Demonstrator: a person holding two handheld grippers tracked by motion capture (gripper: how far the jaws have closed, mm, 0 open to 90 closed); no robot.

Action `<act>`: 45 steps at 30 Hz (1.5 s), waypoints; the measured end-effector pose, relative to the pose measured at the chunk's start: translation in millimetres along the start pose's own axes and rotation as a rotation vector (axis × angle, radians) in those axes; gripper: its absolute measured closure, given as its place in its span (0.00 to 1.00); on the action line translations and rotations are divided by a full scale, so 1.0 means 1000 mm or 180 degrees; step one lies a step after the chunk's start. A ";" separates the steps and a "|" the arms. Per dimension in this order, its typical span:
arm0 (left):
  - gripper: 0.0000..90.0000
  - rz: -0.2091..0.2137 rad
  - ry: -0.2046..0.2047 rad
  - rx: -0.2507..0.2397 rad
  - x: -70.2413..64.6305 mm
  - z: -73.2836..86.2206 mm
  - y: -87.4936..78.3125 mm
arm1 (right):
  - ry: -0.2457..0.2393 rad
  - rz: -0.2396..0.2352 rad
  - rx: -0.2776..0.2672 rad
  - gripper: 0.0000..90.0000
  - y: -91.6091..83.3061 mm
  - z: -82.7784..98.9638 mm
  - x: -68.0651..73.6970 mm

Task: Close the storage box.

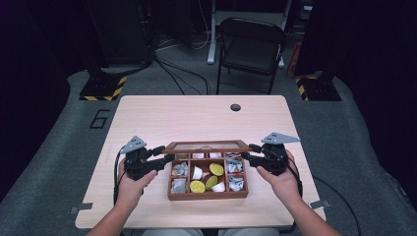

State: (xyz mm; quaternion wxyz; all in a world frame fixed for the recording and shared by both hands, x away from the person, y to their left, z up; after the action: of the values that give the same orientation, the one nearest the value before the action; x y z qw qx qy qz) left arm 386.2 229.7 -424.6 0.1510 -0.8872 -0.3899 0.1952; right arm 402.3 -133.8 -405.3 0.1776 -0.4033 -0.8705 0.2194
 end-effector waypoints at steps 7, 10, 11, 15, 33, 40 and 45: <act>0.50 -0.0040 0.0054 0.0091 -0.007 0.019 -0.001 | -0.0108 0.0026 0.0026 0.63 -0.005 0.027 0.008; 0.50 -0.0071 0.0082 0.0116 -0.010 0.025 -0.002 | -0.0055 0.0012 0.0017 0.62 -0.005 0.034 0.008; 0.51 -0.0073 0.0067 0.0124 -0.010 0.027 -0.002 | -0.0059 0.0005 0.0005 0.62 -0.005 0.036 0.009; 0.52 -0.0046 0.0073 0.0164 -0.013 0.035 -0.005 | -0.0075 -0.0023 0.0004 0.61 -0.008 0.045 0.010; 0.54 0.0003 0.0120 0.0289 -0.025 0.062 -0.012 | 0.0000 -0.0136 0.0137 0.63 -0.004 0.077 0.015; 0.54 0.0016 0.0124 0.0335 -0.025 0.071 -0.010 | -0.0053 -0.0130 0.0185 0.63 -0.003 0.084 0.016; 0.54 0.0009 0.0188 0.0449 -0.024 0.079 -0.006 | -0.0129 -0.0170 0.0285 0.63 0.001 0.091 0.017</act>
State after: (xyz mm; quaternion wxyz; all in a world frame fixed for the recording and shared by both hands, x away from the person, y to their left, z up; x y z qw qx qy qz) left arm 330.7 224.4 -486.2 0.2243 -0.8802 -0.3693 0.1962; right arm 348.2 -141.9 -480.1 0.1836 -0.3670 -0.8737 0.2614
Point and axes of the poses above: each handheld gripper's, and its own axes: y roughly forward along the jaws, z roughly out of its underside, x roughly to its left, the point moved 3 cm from there along y, roughly forward along the jaws, and after that the axes turned 1 degree about y, right-handed, at the moved point
